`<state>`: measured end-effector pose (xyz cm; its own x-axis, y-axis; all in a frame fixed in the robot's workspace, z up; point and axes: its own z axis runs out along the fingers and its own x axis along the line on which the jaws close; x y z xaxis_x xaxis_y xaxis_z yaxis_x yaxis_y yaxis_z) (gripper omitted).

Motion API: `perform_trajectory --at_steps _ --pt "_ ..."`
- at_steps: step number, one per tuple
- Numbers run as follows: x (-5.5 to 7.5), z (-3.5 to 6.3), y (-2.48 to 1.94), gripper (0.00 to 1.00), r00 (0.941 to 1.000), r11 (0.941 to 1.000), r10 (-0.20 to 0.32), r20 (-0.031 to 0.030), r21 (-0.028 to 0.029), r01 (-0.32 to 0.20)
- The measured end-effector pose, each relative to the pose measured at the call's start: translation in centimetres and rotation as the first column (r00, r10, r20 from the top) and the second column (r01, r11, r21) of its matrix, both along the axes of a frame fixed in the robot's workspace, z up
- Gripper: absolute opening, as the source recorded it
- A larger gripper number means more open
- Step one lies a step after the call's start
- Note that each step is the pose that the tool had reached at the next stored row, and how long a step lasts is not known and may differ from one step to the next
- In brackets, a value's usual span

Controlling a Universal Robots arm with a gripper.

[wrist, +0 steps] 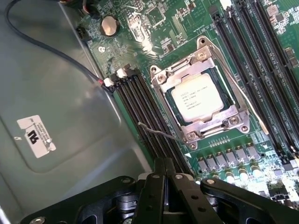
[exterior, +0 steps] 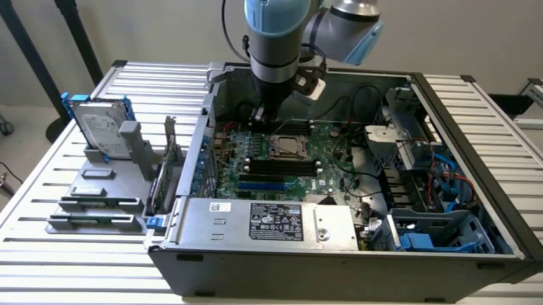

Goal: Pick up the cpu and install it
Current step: 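Install the first cpu locking lever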

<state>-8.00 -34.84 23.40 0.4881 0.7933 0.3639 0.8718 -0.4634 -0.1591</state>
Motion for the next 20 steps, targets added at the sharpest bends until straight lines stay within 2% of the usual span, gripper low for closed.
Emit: perform_trajectory --at_steps 5,12,20 --pt "0.0 -0.91 -0.21 0.11 0.9999 0.9999 -0.012 0.0003 -0.0001 0.012" --pt "0.0 -2.14 -0.28 0.11 0.9974 0.9974 -0.073 0.0004 -0.0001 0.073" --pt "0.0 -2.47 -0.27 0.11 0.9973 0.9973 -0.073 0.0004 0.0 0.073"
